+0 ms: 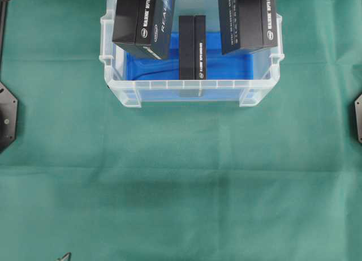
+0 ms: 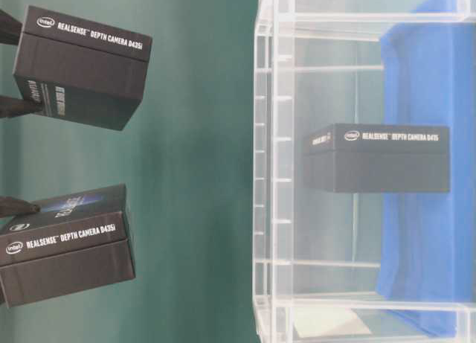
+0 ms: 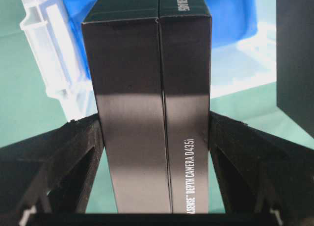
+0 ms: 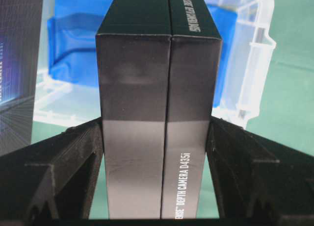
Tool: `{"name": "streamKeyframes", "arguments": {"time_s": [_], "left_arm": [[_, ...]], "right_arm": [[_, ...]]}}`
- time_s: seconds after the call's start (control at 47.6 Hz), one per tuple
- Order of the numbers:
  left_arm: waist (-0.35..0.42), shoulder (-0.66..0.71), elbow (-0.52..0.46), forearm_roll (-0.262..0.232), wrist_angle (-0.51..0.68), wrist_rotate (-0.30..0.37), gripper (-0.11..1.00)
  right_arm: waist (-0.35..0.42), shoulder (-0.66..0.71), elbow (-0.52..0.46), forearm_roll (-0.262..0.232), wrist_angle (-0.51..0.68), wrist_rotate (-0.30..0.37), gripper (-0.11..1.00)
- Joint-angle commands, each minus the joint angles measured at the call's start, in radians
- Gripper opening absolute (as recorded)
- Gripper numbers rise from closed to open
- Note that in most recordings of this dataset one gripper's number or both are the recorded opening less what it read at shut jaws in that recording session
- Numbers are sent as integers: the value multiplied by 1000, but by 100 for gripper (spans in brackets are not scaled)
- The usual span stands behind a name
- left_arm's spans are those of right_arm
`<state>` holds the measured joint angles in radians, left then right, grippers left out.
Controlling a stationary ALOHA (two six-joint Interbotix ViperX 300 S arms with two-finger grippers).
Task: Take the box out of the case with both arms.
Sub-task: 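Lift both gripped boxes straight up out of the case, then carry both boxes forward over the case front wall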
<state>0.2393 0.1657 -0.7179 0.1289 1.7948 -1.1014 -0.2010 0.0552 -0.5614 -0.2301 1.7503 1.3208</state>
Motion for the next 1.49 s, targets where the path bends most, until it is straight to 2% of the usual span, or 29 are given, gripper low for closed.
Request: {"name": "streamKeyframes", "arguments": {"time_s": [0.0,1.093,1.472], "left_arm": [[-5,-23,-21,6,-5,-2,64],[-3,-32,3,14,-15,6,64],[-9,-66,74,12,-23,2,64]], "right_arm": [[3,-15,-25,-6,-5,-3,65],[8,-14,-25,-6,-8,-3,65],[32,-12,-25,-6,-3,11,65]]}}
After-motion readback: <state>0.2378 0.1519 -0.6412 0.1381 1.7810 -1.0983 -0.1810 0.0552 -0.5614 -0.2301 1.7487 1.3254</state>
